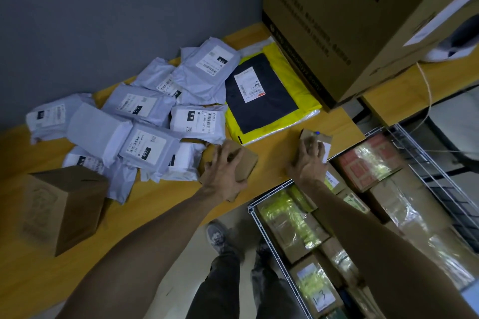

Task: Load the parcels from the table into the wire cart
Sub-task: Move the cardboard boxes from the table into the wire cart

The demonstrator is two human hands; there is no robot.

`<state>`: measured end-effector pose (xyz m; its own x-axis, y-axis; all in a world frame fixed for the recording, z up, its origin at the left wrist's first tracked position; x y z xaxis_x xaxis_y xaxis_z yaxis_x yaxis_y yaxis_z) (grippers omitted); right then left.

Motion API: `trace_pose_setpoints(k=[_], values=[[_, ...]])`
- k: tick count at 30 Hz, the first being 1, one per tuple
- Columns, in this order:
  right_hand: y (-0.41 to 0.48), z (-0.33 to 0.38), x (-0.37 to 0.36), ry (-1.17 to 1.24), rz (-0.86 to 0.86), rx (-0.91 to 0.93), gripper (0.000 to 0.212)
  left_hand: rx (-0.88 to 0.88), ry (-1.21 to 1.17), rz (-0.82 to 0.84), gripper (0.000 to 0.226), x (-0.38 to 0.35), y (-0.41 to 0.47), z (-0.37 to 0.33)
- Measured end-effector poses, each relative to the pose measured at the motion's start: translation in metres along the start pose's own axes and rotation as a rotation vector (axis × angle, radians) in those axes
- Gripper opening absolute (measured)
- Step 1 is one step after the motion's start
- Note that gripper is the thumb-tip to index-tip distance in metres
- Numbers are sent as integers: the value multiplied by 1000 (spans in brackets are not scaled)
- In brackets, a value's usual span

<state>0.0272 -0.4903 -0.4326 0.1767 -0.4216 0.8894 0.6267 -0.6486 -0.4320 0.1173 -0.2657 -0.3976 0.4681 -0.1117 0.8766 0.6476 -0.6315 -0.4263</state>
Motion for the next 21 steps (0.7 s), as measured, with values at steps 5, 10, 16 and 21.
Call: trace_pose_setpoints(k=[5, 10, 16, 21], values=[[-16, -10, 5, -73, -18, 39, 76, -10, 10, -5, 92, 3, -5, -2], [-37, -14, 11, -14, 0, 79, 74, 27, -24, -33, 92, 16, -15, -12], [-66, -18, 37, 3, -49, 123, 70, 9, -18, -99, 92, 46, -30, -27], [-87, -32, 68, 19, -103, 124, 70, -49, 35, -146, 90, 77, -36, -52]])
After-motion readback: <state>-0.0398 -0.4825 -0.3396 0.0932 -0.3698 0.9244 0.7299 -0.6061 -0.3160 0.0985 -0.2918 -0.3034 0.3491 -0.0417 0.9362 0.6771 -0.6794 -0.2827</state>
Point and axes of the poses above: each hand's wrist, its own y-axis towards the middle knuckle, its own x-axis out of the back of the hand, z = x × y, the point moved 9 cm from there along y, towards the middle knuckle, and after that the axes turned 6 degrees about -x, right-handed, at the moved point
